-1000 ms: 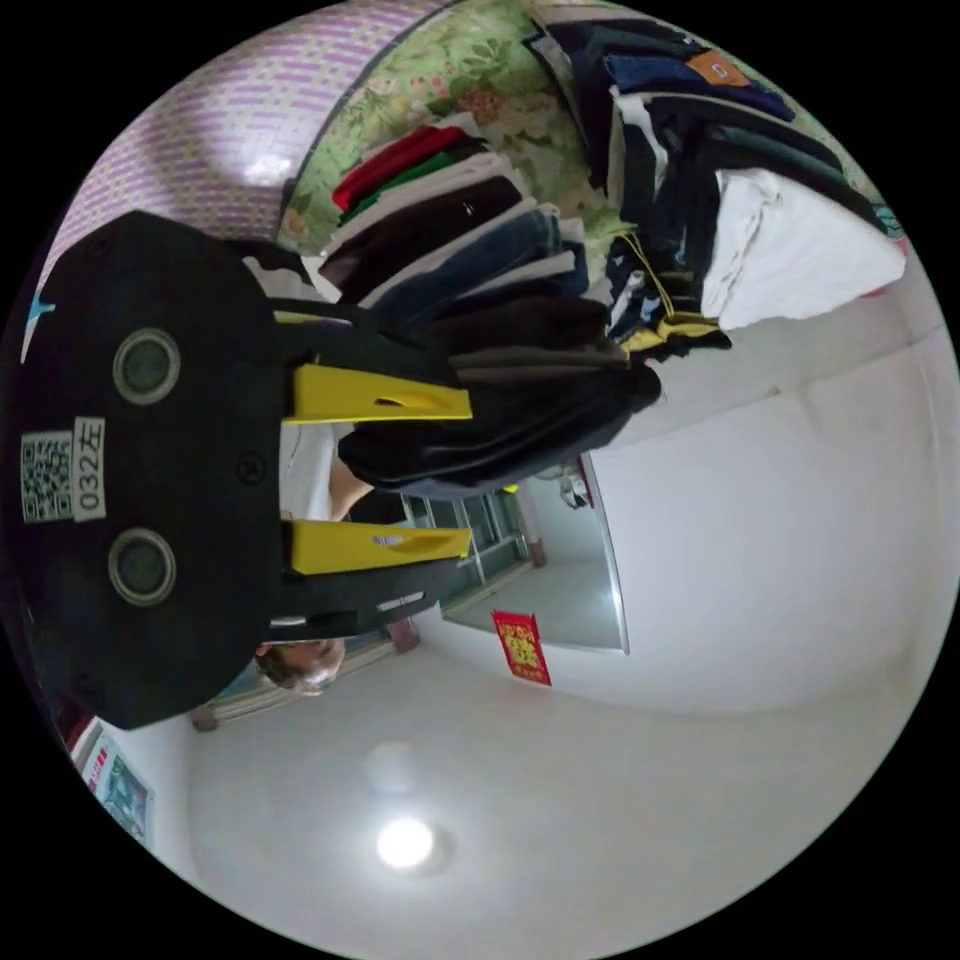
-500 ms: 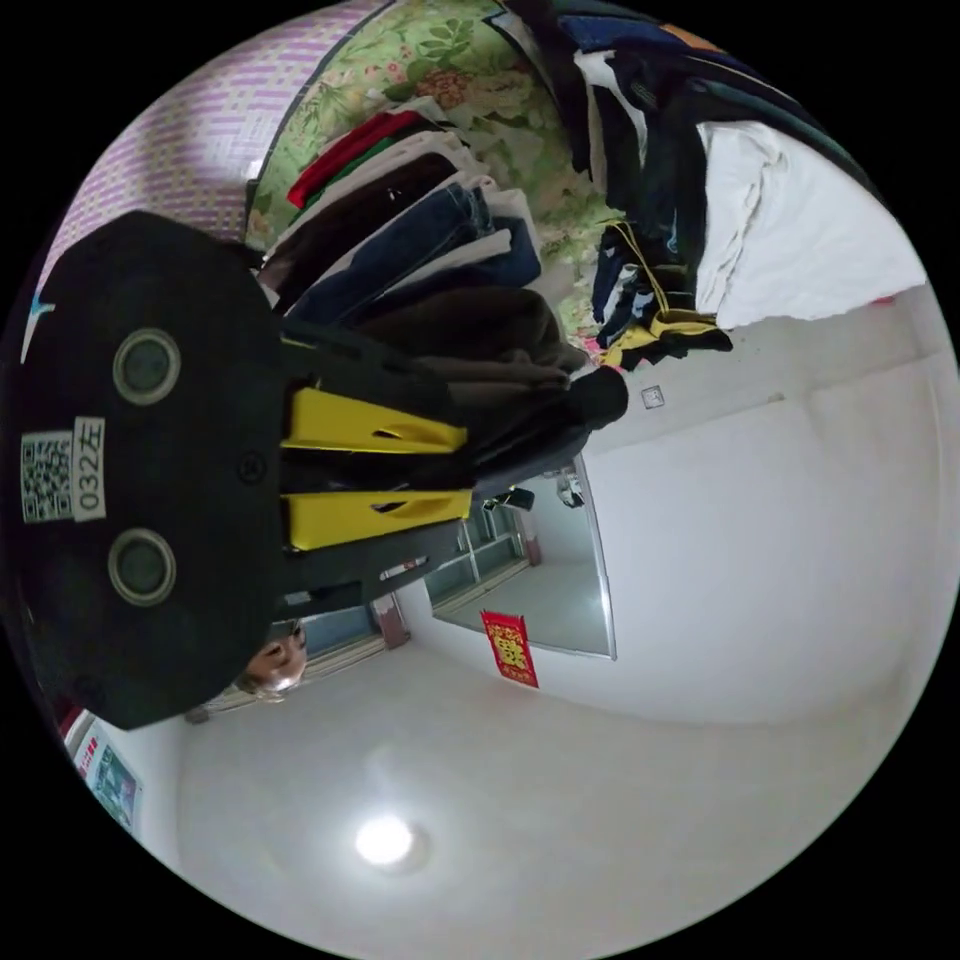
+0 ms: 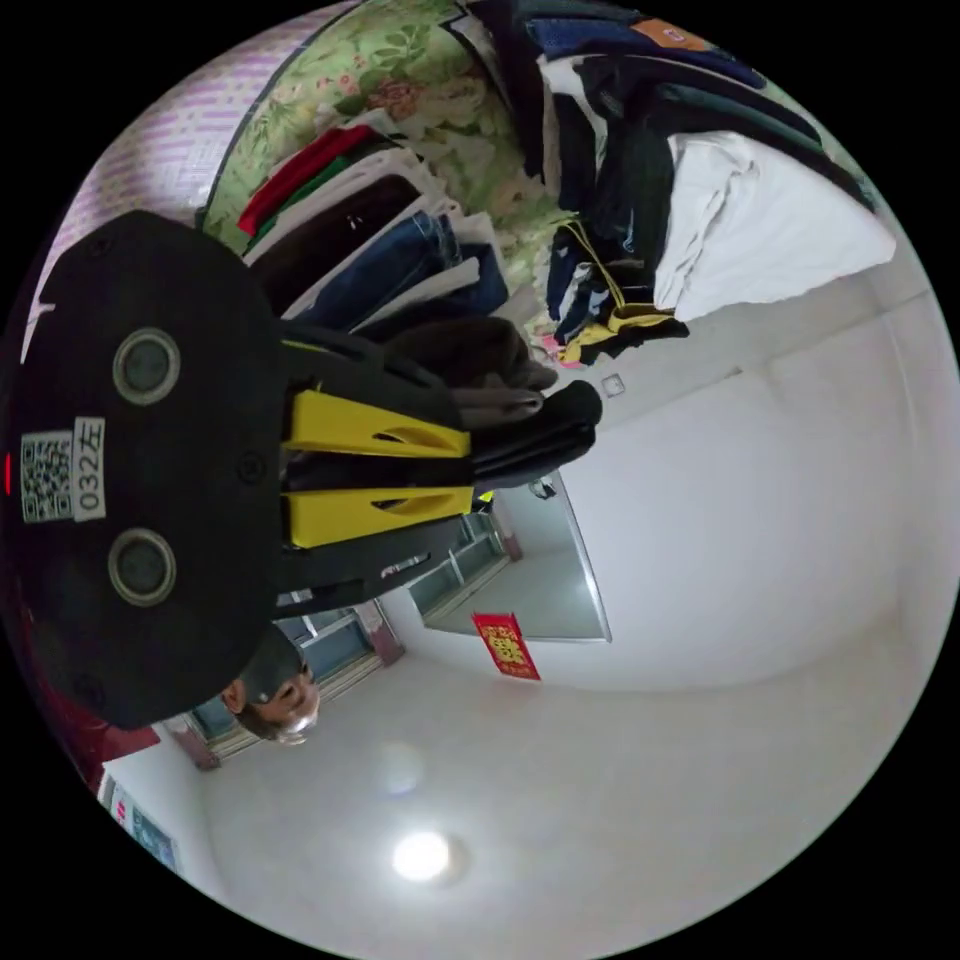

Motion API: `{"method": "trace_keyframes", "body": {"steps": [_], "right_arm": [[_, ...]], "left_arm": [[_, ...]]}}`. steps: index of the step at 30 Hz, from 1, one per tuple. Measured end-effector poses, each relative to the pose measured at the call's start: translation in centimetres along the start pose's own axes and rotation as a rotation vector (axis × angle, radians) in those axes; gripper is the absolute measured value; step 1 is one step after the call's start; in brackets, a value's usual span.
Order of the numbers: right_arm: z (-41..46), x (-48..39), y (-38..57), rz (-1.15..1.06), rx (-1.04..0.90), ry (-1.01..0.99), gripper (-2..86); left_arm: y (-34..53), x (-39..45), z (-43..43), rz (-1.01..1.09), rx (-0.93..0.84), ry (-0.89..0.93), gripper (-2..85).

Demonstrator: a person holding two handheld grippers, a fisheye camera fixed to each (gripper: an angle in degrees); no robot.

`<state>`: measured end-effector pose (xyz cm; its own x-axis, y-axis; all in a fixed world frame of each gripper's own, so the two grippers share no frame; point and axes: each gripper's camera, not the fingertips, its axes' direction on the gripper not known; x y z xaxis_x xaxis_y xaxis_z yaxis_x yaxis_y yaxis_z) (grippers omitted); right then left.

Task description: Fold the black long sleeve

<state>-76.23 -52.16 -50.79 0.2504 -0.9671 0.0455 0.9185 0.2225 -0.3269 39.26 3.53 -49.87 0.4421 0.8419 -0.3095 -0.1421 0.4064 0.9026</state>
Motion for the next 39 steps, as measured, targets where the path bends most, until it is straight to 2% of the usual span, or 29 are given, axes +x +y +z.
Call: {"method": "trace_keyframes", "body": {"steps": [3,5,7,9,11,13,15,17,18,21,23,26,36,39], "right_arm": [[-2.5,-3.9,0.1,-0.062,0.118,0.058,2.6],[-3.3,-9.7,0.2,-0.207,0.173,0.209,0.0],[-2.0,-15.4,0.3,-0.363,0.160,0.355,-0.6],[1.0,-21.5,0.6,-0.544,0.131,0.541,-0.8],[6.8,-28.8,1.1,-0.756,0.121,0.817,-0.9],[11.8,-33.2,0.8,-0.872,0.097,0.967,-1.0],[16.4,-36.1,-0.3,-0.921,0.028,1.023,-1.0],[21.6,-37.0,-3.1,-0.889,-0.146,1.026,-1.0],[22.7,-36.8,-3.8,-0.869,-0.179,1.037,-1.0],[26.6,-32.6,-6.8,-0.731,-0.292,1.119,-1.0],[29.7,-26.1,-7.3,-0.596,-0.450,1.141,-1.0],[32.2,-22.1,-5.2,-0.605,-0.477,1.156,-1.0],[31.3,-25.4,-5.4,-0.631,-0.461,1.185,-1.0],[29.9,-27.3,-5.9,-0.625,-0.440,1.173,-1.0]], "left_arm": [[2.7,5.0,-1.8,0.057,0.106,-0.079,1.9],[5.4,13.1,-3.6,0.231,0.266,-0.286,0.5],[7.5,20.5,-2.2,0.381,0.309,-0.424,-0.5],[9.6,28.2,2.0,0.543,0.286,-0.543,-0.8],[11.8,37.1,9.9,0.695,0.255,-0.751,-0.9],[13.1,42.3,16.7,0.809,0.212,-0.922,-0.9],[14.1,45.9,23.3,0.918,0.228,-1.157,-1.0],[14.3,46.8,31.4,0.978,0.264,-1.584,-1.0],[14.2,46.4,33.0,0.980,0.239,-1.645,-1.0],[12.7,40.8,37.4,0.876,-0.024,-1.649,-1.0],[12.5,32.4,40.4,0.756,-0.256,-1.711,-1.0],[15.3,31.4,42.1,0.775,-0.194,-1.736,-1.0],[17.8,37.7,44.8,0.795,-0.209,-1.734,-1.0],[18.9,40.3,44.6,0.822,-0.163,-1.748,-1.0]]}}
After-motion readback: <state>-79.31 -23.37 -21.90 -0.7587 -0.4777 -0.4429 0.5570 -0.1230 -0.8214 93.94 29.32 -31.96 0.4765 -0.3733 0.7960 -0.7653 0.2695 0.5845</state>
